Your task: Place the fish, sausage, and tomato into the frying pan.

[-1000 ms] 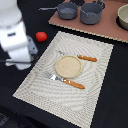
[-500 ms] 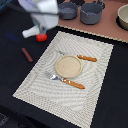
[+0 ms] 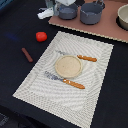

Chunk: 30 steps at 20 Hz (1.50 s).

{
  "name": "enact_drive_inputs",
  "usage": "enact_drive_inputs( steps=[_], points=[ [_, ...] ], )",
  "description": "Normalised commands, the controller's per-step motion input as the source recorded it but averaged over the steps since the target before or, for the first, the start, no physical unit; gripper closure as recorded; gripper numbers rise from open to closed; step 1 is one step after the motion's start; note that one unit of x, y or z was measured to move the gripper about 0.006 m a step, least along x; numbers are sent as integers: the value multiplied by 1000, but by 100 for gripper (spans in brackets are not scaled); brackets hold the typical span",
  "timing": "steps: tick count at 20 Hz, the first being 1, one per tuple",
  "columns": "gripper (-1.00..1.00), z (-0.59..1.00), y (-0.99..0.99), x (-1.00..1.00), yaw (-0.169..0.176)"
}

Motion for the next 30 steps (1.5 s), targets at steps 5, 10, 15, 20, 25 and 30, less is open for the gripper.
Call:
enact_drive_inputs(
  steps=[5, 10, 15, 20, 25, 30],
  points=[
    [100, -346, 997, -267, 0],
    [100, -171, 1000, -132, 0],
    [100, -86, 975, 79, 0],
    [100, -131, 848, 168, 0],
    [100, -234, 678, 149, 0],
    [100, -166, 488, 117, 0]
  ],
)
